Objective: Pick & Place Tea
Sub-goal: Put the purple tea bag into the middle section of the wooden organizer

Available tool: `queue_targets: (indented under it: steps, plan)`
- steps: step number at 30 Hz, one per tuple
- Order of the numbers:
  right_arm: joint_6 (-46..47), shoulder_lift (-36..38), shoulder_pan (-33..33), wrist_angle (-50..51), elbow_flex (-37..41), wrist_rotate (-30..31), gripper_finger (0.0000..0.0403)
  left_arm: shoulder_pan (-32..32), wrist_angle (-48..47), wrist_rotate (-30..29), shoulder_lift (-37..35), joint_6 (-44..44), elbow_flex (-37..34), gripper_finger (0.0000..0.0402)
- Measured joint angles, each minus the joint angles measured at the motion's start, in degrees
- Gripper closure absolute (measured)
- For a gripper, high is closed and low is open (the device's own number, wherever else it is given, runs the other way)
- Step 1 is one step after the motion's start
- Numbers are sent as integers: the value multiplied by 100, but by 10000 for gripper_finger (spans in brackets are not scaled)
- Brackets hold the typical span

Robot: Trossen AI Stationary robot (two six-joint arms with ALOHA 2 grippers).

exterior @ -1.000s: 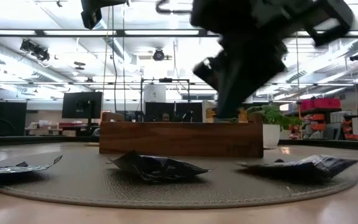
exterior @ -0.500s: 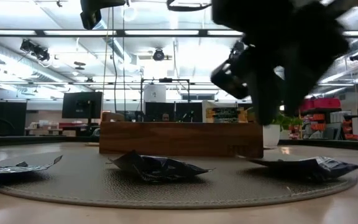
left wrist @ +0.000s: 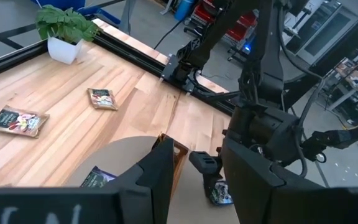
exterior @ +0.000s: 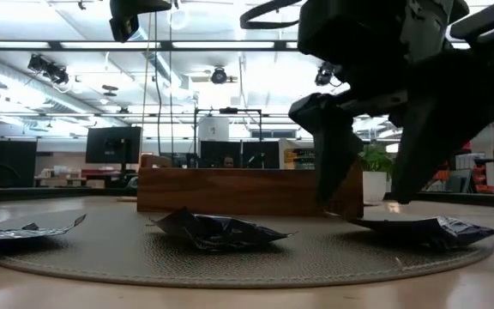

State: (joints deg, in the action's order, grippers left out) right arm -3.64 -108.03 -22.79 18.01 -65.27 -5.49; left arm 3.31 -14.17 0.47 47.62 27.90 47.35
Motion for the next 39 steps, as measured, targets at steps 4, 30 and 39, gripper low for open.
queue_targets:
  steps: [4,30,39]
  plan:
    - [-78,-123,4,-87,12,6,106,0,-6,0,0,-1,0,262]
    - [459,-447,-23,26,-174,260,394,0,-8,0,0,2,0,262]
    - [201,-474,45,995,-1235,582,399,0,-1,0,0,125,0,262]
